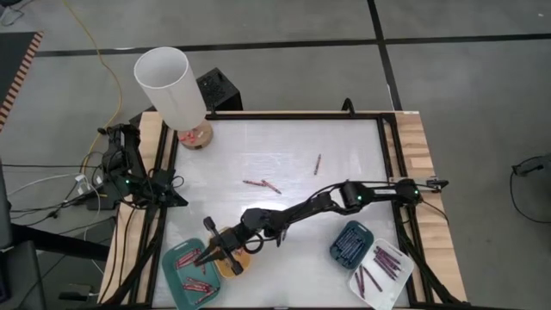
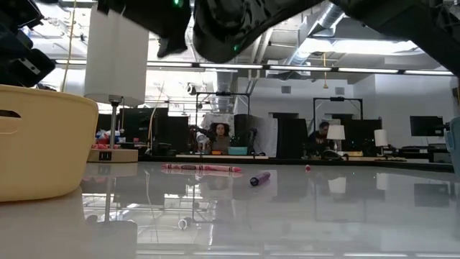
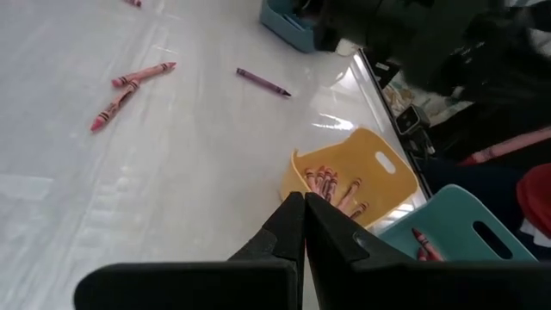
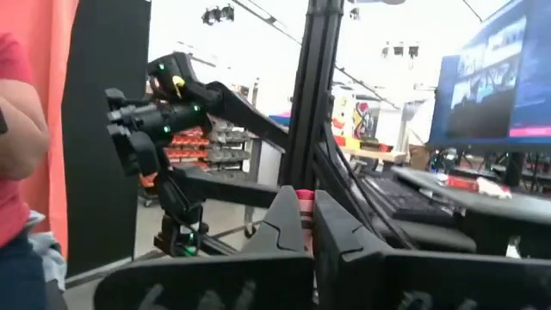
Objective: Sort crayons
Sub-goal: Put the red crayon into the blue bin
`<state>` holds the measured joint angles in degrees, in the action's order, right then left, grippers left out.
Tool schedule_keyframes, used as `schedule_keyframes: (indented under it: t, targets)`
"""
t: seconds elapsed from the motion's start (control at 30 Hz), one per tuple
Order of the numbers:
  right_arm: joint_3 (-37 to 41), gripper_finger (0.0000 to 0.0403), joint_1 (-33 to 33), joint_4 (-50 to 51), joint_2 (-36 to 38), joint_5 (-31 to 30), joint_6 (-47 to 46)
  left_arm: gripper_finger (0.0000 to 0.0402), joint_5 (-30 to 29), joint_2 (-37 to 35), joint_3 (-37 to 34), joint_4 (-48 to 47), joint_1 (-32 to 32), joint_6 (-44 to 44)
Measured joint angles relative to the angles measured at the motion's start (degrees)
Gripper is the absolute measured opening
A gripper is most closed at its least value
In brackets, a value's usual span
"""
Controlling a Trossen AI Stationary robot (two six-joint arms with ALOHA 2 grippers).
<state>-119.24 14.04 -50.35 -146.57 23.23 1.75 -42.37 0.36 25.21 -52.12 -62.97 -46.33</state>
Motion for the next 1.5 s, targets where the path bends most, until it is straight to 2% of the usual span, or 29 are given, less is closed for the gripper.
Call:
schedule_keyframes:
  t: [0.13,0.37,0.47,1.0,1.5]
  targets:
    - [-1.4,0.0005,-0.1,-1.3,-2.4,-0.1,-1.9,0.0,-0.2,0.0,0.0,0.0,0.0,0.0]
    - [-15.9,0.0005,0.0,2.9,-12.3,1.3,-6.7,0.0,-0.1,0.0,0.0,0.0,0.0,0.0]
    - [-13.7,0.0005,0.2,2.6,-12.6,0.4,-6.3,0.0,0.0,0.0,0.0,0.0,0.0,0.0]
    - [-14.2,0.0007,-0.2,8.4,-12.3,-0.4,-7.3,0.0,-0.1,0.0,0.0,-0.1,0.0,0.0]
    - [-14.2,0.0097,-0.2,10.3,-12.3,-2.4,-7.3,0.0,0.0,0.0,0.0,-0.1,0.0,0.0]
